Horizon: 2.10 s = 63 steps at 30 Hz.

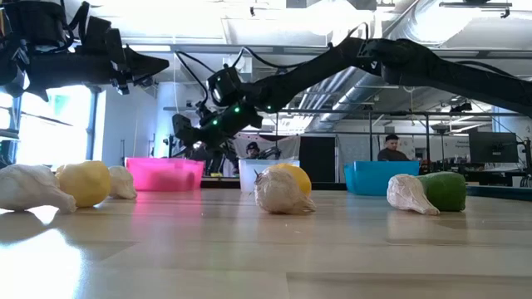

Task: Sort produce into baskets
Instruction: Put the white garlic into the blue bin

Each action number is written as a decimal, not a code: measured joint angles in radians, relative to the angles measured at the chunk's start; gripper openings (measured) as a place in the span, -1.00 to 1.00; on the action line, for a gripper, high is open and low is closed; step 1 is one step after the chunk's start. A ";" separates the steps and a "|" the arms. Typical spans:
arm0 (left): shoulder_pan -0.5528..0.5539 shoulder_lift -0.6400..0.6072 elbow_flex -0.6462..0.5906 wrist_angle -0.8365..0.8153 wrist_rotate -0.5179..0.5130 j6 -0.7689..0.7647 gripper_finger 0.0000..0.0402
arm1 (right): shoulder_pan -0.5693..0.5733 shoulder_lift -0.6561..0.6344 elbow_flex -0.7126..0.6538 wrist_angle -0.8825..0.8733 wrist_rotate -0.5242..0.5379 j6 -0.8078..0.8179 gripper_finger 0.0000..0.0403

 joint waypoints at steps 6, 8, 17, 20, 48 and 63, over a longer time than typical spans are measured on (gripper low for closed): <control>0.000 0.000 0.000 0.001 0.000 0.001 -1.00 | 0.022 -0.051 0.001 0.005 0.077 -0.118 -0.65; 0.000 0.000 0.000 0.001 0.000 0.010 -1.00 | 0.032 -0.067 0.003 -0.006 0.077 -0.157 -0.90; 0.000 0.000 0.000 0.000 -0.001 0.027 -1.00 | 0.093 -0.076 -0.058 0.004 0.146 -0.193 -0.98; 0.000 0.000 0.000 0.000 -0.001 0.028 -1.00 | 0.107 -0.098 -0.130 0.058 0.153 -0.189 -1.00; -0.121 0.003 0.180 -0.601 0.203 0.153 -1.00 | 0.317 -1.038 -1.626 0.593 0.449 -0.023 -1.00; -0.429 0.220 0.443 -0.844 0.149 0.148 -0.99 | 0.402 -1.363 -1.941 0.671 0.570 -0.042 -1.00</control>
